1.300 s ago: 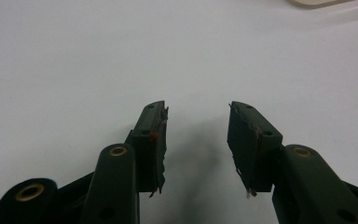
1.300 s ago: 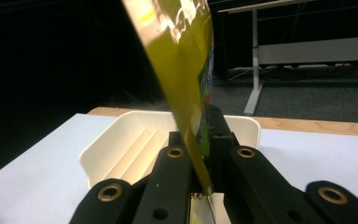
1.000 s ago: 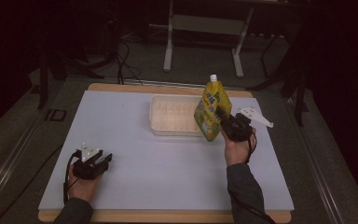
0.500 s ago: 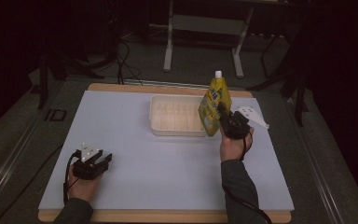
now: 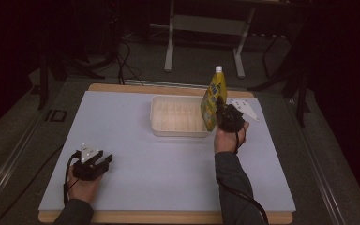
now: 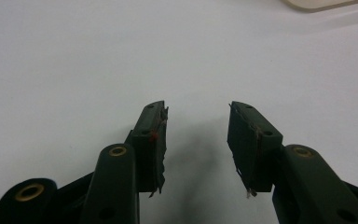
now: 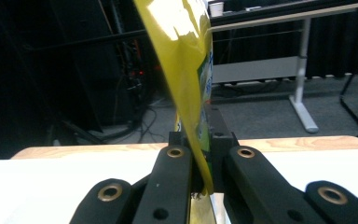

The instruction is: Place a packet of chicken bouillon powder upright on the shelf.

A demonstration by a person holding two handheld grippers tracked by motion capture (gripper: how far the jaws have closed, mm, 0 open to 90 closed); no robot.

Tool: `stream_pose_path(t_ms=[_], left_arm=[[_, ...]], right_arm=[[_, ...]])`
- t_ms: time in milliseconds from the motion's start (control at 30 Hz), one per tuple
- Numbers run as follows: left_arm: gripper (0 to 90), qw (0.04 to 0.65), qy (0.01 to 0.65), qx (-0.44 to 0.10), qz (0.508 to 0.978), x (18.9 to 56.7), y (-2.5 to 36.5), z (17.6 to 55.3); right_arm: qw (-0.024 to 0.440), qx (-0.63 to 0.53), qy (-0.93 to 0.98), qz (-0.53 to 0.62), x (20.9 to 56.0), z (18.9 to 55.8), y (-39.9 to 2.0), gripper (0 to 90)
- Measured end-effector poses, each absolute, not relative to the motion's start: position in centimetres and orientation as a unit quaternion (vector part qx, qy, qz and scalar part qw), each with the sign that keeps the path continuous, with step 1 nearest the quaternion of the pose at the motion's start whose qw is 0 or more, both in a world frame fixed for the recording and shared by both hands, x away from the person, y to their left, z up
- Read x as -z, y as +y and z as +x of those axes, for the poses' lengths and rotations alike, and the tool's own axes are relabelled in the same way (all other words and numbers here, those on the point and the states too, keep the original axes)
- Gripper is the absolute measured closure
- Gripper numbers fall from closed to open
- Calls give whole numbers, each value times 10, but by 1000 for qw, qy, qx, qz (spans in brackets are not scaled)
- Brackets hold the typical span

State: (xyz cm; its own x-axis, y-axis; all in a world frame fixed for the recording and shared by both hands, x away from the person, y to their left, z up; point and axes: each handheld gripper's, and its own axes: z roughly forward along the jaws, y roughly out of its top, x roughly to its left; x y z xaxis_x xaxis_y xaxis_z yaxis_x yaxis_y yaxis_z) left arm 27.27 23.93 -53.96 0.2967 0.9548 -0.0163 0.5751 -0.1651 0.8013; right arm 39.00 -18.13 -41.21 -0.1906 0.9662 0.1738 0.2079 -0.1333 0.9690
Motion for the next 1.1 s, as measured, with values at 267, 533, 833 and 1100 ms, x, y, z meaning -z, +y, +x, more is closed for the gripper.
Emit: stream_pose_path(t_ms=[267,533,833,1100], left_arm=[[567,367,533,-260,717,540,239,272],[566,369,534,-259,715,540,240,272],[566,369,533,-259,716,540,240,272],[566,370,533,-259,716,540,240,272]], right_arm=[[375,-521,549,535,416,398,-170,900],[380,-512,541,548,420,406,-169,900],[365,-517,531,563,426,411,-173,900],[335,-535,522,573,435,415,-173,898]])
